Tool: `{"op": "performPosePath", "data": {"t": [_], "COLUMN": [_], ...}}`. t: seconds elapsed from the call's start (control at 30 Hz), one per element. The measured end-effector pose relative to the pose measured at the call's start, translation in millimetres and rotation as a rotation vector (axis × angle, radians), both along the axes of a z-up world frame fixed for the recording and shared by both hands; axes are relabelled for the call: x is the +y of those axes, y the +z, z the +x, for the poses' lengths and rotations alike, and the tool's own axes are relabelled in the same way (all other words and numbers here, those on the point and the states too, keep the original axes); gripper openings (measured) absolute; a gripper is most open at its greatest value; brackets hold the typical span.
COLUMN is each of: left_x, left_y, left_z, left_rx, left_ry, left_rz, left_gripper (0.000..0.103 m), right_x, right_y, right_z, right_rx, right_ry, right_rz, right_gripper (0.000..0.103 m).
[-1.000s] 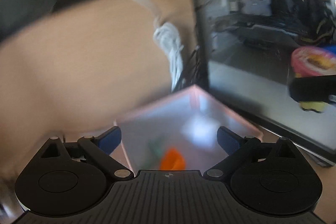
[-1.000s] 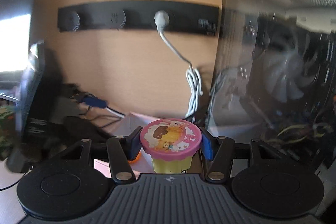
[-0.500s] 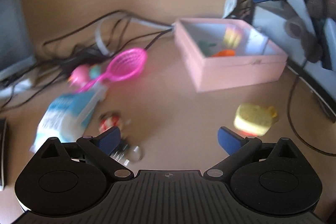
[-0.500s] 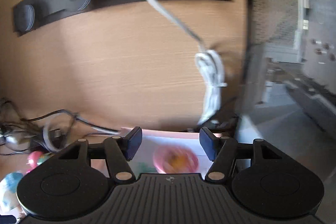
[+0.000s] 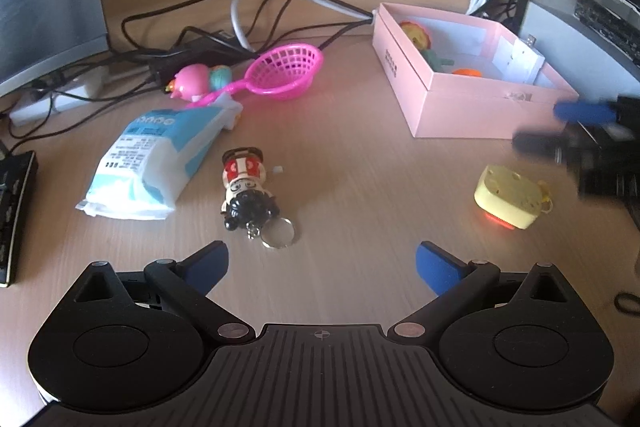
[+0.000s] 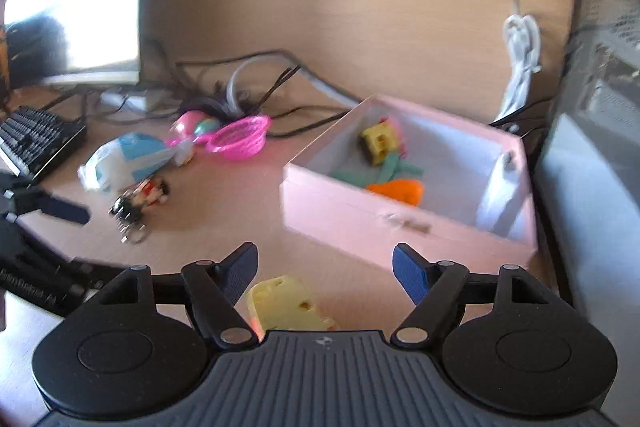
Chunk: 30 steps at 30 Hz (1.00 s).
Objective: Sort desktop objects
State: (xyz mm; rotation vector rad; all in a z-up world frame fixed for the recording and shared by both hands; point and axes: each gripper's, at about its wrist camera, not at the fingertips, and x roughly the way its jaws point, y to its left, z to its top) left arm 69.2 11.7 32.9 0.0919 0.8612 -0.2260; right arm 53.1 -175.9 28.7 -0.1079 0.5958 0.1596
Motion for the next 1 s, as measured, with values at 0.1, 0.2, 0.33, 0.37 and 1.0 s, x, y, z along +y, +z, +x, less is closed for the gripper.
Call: {"op": "performPosePath", "data": {"t": [0.1,0.2,0.33,0.37,1.0], "left_x": [-3,-5,-4,-3,-3], "left_y": [-2,-4,-4,-3,-9], "left_z": [-3,-4,-6,-6,-2], "left_rx": [0.010,0.017,0.021,0.021,0.050], "left_ry": [-0.006,-0.009,-0.001,0.006,0.048], "left_rz": [-0.005,-0.009,-0.015,-0.015,0.009], "left_gripper": [0.103,0.103,0.103,0.103,0.103], "right_x": [-13,-28,-48,-52,13], "right_y": [8,9,1,-1,-36], "right_z": [24,59,98,105,6], "right_rx": [-0.067,-0.106,-0.069,-0.040,0.071], "right_ry": [-0.126,-0.262,-0.373,-0.373,0.158], "right_rz": [-0.050,-0.096,-0.113,-0.084,0.028], "right_gripper": [0.075,0.075,0.075,0.075,0.081]}}
